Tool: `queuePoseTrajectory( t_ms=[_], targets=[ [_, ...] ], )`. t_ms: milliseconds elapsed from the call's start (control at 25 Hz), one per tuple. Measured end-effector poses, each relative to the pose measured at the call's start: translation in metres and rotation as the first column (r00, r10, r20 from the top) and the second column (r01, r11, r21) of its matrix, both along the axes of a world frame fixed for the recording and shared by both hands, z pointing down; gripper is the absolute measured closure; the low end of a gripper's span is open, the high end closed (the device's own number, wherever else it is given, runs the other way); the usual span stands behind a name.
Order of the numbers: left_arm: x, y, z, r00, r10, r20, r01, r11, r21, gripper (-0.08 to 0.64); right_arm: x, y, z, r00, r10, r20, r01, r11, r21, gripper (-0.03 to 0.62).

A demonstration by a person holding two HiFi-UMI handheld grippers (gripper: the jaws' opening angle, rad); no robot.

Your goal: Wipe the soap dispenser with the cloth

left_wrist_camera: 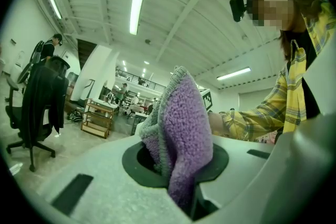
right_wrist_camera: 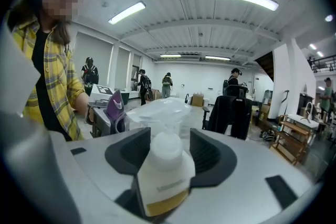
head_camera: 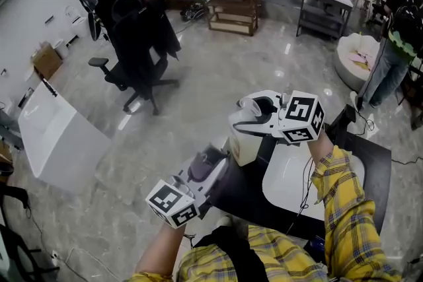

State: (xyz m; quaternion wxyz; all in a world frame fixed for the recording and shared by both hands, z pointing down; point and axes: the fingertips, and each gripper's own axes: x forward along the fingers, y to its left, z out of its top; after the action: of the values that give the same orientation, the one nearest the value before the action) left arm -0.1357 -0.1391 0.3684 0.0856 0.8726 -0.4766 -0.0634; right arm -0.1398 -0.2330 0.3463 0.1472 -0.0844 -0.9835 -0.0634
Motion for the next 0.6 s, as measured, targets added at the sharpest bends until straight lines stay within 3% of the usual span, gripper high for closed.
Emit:
queuePoseTrajectory(
  t_ms=[160,280,600],
  targets=[
    [0.003,-0.006,0.002,1.0,0.006,0.0,-0.006,1.0,-0.003,0.499,0.0,0.002,0.001,0.999,-0.033,-0.009,0.033,0.999,0.014,0.421],
    [0.005,-0.01,0.004,1.0,0.012,0.002,-0.012,1.0,-0.005,0.499,0.001,0.001,0.001,1.0,-0.02,0.004,0.02,1.0,0.0,0.428],
    [0.005,-0.013,0.007,1.0,0.005,-0.004,-0.005,1.0,-0.009,0.499,0.0,-0.007,0.001,0.985,0.171,0.022,-0.171,0.985,-0.01,0.431]
  ],
)
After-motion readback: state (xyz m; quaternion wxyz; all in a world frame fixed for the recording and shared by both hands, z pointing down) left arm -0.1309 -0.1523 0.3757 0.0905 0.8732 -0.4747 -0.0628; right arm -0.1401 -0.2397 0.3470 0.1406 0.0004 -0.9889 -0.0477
